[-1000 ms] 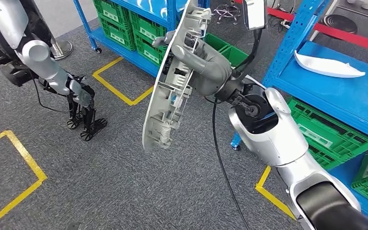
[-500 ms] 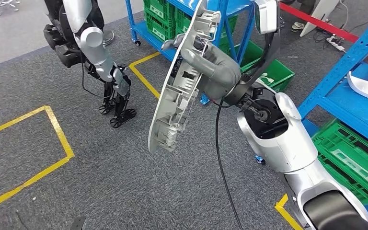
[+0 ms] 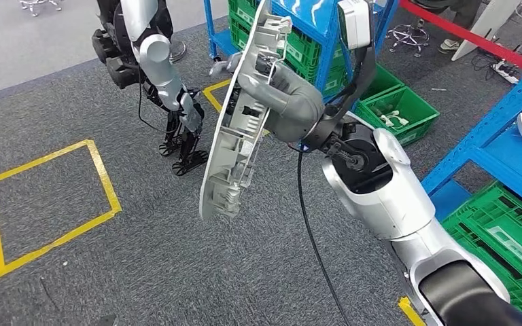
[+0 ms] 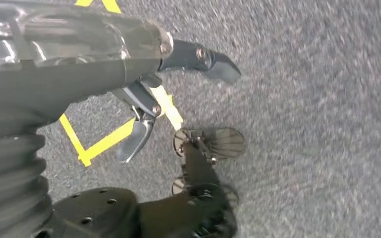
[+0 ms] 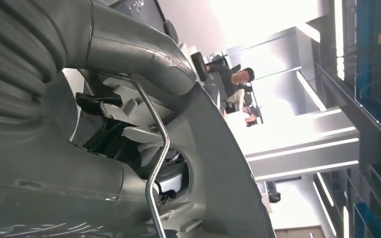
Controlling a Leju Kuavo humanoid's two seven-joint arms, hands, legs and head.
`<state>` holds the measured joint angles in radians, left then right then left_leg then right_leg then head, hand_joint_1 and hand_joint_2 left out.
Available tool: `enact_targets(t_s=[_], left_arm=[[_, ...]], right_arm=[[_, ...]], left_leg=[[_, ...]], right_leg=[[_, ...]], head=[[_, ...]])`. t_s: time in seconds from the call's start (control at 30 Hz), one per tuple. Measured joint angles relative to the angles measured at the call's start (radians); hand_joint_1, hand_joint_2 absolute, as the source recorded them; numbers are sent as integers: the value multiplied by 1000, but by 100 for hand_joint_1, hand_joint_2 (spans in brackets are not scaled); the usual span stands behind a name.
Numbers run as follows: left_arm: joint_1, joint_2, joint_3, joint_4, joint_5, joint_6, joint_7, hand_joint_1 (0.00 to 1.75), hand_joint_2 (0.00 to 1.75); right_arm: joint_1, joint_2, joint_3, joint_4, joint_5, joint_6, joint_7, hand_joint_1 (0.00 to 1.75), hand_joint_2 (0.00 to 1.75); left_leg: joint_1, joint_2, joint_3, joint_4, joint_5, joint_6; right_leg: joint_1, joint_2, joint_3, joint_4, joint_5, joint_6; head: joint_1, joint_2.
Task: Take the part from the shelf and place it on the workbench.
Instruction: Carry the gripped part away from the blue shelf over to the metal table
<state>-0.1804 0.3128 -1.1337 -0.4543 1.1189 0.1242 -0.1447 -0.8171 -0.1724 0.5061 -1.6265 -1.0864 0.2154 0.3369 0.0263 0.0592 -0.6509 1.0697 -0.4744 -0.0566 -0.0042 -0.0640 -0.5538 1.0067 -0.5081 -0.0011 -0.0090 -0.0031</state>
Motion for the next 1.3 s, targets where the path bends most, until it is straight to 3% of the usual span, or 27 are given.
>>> enact_targets(t_s=[0.07, 0.13, 0.17, 0.2, 0.27, 0.33, 0.37, 0.4, 0.5, 0.57, 0.63, 0.7, 0.77, 0.83, 0.87, 0.9, 0.97, 1.0, 1.07, 1.13, 1.2, 1.3], left_arm=[[0, 3, 0, 1, 0, -1, -1, 0, 175], [1, 5, -1, 3, 0, -1, -4, 0, 175], [1, 5, -1, 3, 0, -2, -6, 0, 175], [0, 5, -1, 4, 0, -2, -9, 0, 175], [-1, 4, -1, 5, 0, -5, -11, 0, 175], [-1, 2, 0, 5, 2, -9, -11, 0, 175], [-1, 1, -1, 6, 3, -11, -10, 0, 175], [-1, 0, -1, 6, 3, -12, -9, 0, 175], [-2, -5, -1, 6, 2, -14, -7, 0, 175], [-3, -10, -1, 6, 2, -17, -7, 0, 175], [-1, -9, -1, 8, 1, -20, -8, 0, 175], [0, -8, -2, 9, -1, -25, -10, 0, 175], [-2, -7, -2, 11, -1, -28, -14, 0, 175], [-3, -8, -2, 13, 0, -29, -17, 0, 175], [-2, -8, -2, 14, -1, -29, -19, 0, 175], [-1, -9, -2, 14, -1, -29, -21, 0, 175], [-1, -9, -2, 14, -4, -28, -24, 0, 175], [-2, -9, -2, 14, -5, -29, -26, 0, 175], [-2, -8, -2, 16, -9, -30, -29, 0, 175], [-1, -7, -2, 18, -14, -33, -30, 0, 175], [-2, -7, -2, 20, -17, -34, -30, 0, 175], [-5, -7, -2, 23, -20, -38, -30, 0, 175]], right_arm=[[-2, 0, 0, 2, -1, 3, -1, 175, 175], [-3, 0, 0, 6, -1, 3, -2, 175, 175], [-3, 0, 0, 7, 0, 2, -2, 175, 175], [-4, 0, 0, 8, 1, 1, -2, 175, 175], [-4, 0, 0, 10, 2, 2, -2, 175, 175], [-3, 0, 1, 17, 1, 7, -4, 175, 175], [-3, 0, 1, 21, 0, 10, -6, 175, 175], [-4, 1, 2, 24, 0, 13, -6, 175, 175], [-13, 1, 6, 29, -2, 22, -8, 175, 175], [-19, 2, 9, 32, -2, 28, -12, 175, 175], [-22, 3, 10, 34, -2, 39, -14, 175, 175], [-24, 5, 10, 38, -2, 51, -15, 175, 175], [-25, 7, 12, 44, -2, 54, -17, 175, 175], [-24, 9, 14, 50, -2, 53, -18, 175, 175], [-22, 10, 15, 52, -2, 53, -18, 175, 175], [-22, 11, 15, 54, -2, 53, -18, 175, 175], [-23, 12, 15, 56, -2, 53, -18, 175, 175], [-24, 13, 15, 56, -2, 54, -18, 175, 175], [-29, 16, 15, 56, -2, 59, -18, 175, 175], [-32, 18, 16, 56, -2, 64, -18, 175, 175], [-34, 19, 16, 58, -1, 67, -18, 175, 175], [-35, 18, 16, 63, -1, 79, -19, 175, 175]], left_leg=[[-7, 6, 12, -26, -1, 17], [-7, -12, 9, -28, 2, 34], [-7, -20, 8, -29, 4, 39], [-6, -29, 8, -30, 6, 44], [-9, -45, 7, -30, 8, 52], [-14, -65, 7, -30, 9, 57], [-17, -76, 7, -30, 9, 59], [-20, -86, 8, -30, 10, 59], [-22, -116, 7, -29, 13, 58], [-17, -134, -1, -30, 19, 49], [-13, -146, -7, -34, 26, 38], [-16, -108, -20, -13, 7, 29], [-16, -61, -64, 76, -47, 19], [-8, -56, -114, 182, -89, 8], [-4, -56, -121, 198, -86, 3], [-1, -52, -109, 180, -68, -2], [2, -21, -44, 68, -15, -12], [2, -1, -13, 17, 0, -11], [-4, 20, 11, -28, 4, 5], [-8, 4, 8, -28, 7, 28], [-8, -13, 6, -30, 11, 41], [-12, -41, 4, -31, 15, 52]], right_leg=[[3, -12, -1, 4, -5, 11], [0, -19, 2, 4, -9, 19], [-2, -9, -2, 14, -21, 24], [-4, 7, -14, 45, -44, 27], [-4, 45, -64, 164, -111, 28], [-3, 58, -115, 274, -149, 22], [-2, 60, -123, 285, -140, 16], [1, 64, -114, 258, -113, 8], [12, 108, -40, 80, -15, -22], [16, 126, -17, 22, -1, -31], [17, 108, -10, 5, 5, -31], [14, 87, 1, -19, 18, -33], [14, 66, 8, -32, 25, -34], [14, 46, 7, -31, 25, -34], [13, 35, 7, -30, 23, -32], [11, 25, 7, -27, 21, -29], [7, 7, 7, -15, 12, -17], [8, 0, 5, -7, 5, -10], [11, -10, 3, 3, -4, 3], [9, -20, 3, 3, -7, 11], [3, -1, -5, 28, -31, 21], [0, 50, -76, 198, -126, 25]], head=[[-1, 0], [5, 0], [9, 0], [13, 0], [27, 0], [37, 0], [40, 0], [42, 0], [47, 0], [47, 0], [50, 0], [46, 0], [34, 0], [22, 0], [17, 0], [13, 0], [7, 0], [4, 0], [3, 0], [9, 0], [16, 0], [32, 0]])
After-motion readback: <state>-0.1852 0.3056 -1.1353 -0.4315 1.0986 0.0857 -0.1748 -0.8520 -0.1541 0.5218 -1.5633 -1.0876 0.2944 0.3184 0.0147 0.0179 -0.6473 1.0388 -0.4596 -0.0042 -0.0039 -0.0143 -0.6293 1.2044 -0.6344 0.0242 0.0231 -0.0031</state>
